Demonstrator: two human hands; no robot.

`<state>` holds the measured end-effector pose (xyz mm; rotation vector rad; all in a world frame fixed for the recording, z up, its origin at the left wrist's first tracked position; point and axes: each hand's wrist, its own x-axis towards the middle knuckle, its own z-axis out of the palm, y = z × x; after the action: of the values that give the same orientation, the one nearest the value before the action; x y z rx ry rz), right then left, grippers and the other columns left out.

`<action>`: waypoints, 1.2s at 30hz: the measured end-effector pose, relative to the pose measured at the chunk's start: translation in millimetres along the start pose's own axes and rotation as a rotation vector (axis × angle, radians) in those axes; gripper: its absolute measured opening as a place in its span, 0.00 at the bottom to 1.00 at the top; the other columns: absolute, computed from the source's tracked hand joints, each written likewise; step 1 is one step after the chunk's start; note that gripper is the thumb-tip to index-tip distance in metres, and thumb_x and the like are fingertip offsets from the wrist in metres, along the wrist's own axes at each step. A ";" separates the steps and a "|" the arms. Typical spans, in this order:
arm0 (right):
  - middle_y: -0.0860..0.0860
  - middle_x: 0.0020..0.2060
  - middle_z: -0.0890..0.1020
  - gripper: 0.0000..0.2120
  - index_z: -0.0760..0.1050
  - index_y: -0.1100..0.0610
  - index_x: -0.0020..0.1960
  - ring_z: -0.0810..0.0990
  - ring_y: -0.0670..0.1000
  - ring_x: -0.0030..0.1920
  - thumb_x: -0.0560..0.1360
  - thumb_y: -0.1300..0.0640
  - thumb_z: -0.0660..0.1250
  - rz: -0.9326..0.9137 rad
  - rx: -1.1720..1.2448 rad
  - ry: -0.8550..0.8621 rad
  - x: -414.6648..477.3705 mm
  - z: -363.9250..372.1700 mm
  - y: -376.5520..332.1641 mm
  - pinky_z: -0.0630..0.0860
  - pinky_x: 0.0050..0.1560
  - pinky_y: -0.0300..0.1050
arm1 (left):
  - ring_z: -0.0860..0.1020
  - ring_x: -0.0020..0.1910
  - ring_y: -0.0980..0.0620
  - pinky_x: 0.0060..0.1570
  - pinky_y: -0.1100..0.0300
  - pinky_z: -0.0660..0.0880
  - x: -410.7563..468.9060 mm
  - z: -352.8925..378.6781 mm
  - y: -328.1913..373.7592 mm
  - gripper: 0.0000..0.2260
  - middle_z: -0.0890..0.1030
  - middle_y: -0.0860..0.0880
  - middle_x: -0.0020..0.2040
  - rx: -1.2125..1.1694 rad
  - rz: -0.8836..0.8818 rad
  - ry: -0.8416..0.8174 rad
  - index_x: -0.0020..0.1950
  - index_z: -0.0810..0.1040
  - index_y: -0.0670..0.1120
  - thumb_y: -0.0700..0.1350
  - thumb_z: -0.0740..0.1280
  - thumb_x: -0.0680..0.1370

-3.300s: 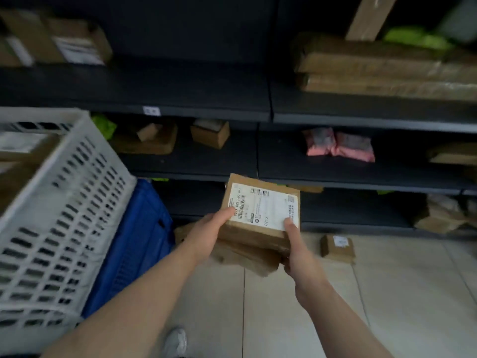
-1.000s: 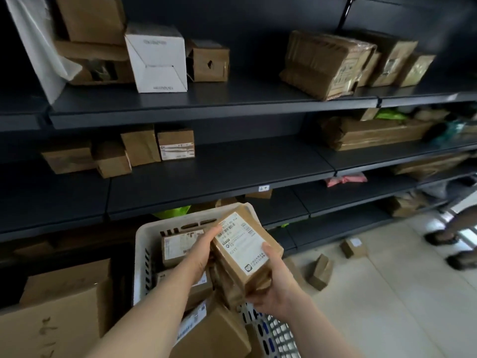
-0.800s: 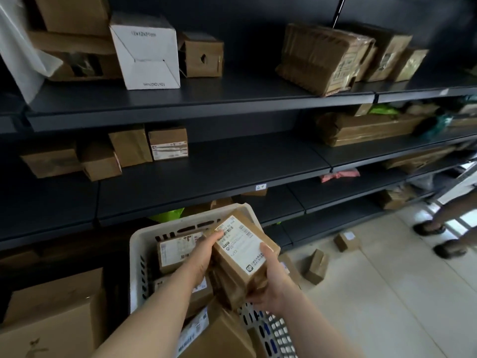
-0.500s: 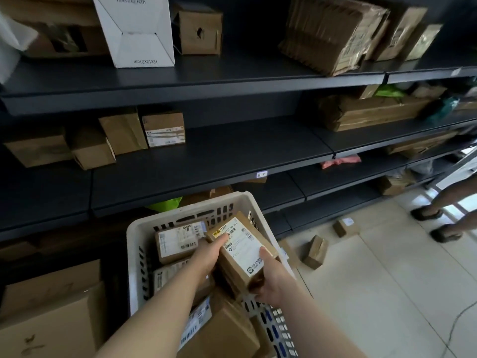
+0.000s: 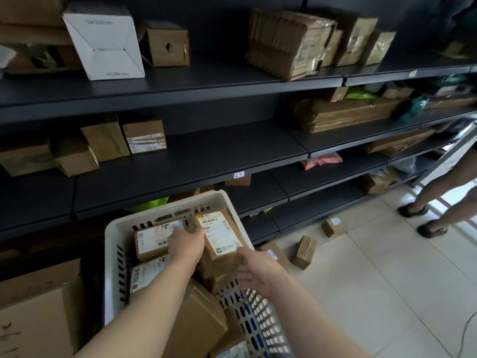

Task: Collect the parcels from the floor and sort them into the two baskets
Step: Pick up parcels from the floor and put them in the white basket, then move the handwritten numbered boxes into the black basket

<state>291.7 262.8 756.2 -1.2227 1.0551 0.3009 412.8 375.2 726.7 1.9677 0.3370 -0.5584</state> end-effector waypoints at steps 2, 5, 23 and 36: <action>0.59 0.57 0.80 0.19 0.73 0.62 0.63 0.80 0.58 0.57 0.79 0.49 0.64 -0.043 -0.018 -0.012 -13.4 -22.0 0.1 0.74 0.66 0.55 | 0.68 0.70 0.40 0.65 0.42 0.71 -23.1 10.6 10.6 0.31 0.66 0.43 0.73 0.067 0.096 0.118 0.76 0.61 0.46 0.53 0.67 0.76; 0.58 0.53 0.82 0.13 0.76 0.58 0.56 0.81 0.56 0.55 0.79 0.49 0.65 -0.093 -0.028 0.007 -25.5 -64.4 3.2 0.78 0.59 0.52 | 0.64 0.72 0.41 0.68 0.43 0.67 -64.5 34.2 25.5 0.27 0.64 0.43 0.74 0.116 0.216 0.217 0.75 0.63 0.46 0.49 0.66 0.78; 0.57 0.53 0.82 0.19 0.74 0.62 0.62 0.81 0.55 0.54 0.80 0.49 0.63 -0.115 0.056 0.126 -41.4 -374.3 39.3 0.77 0.55 0.50 | 0.64 0.34 0.49 0.34 0.56 0.62 -238.1 290.1 35.5 0.12 0.65 0.47 0.33 -0.020 0.181 -0.178 0.34 0.65 0.46 0.42 0.59 0.78; 0.58 0.50 0.82 0.16 0.76 0.61 0.60 0.80 0.59 0.56 0.79 0.49 0.64 -0.011 -0.018 0.115 97.8 -427.9 -20.0 0.74 0.65 0.56 | 0.74 0.43 0.45 0.41 0.59 0.66 -113.9 412.4 31.4 0.12 0.77 0.40 0.43 0.092 -0.094 -0.151 0.44 0.79 0.37 0.43 0.61 0.81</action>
<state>145.1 -148.5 707.0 -1.2733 1.1464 0.2346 232.7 -7.7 656.0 1.9913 0.3147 -0.7913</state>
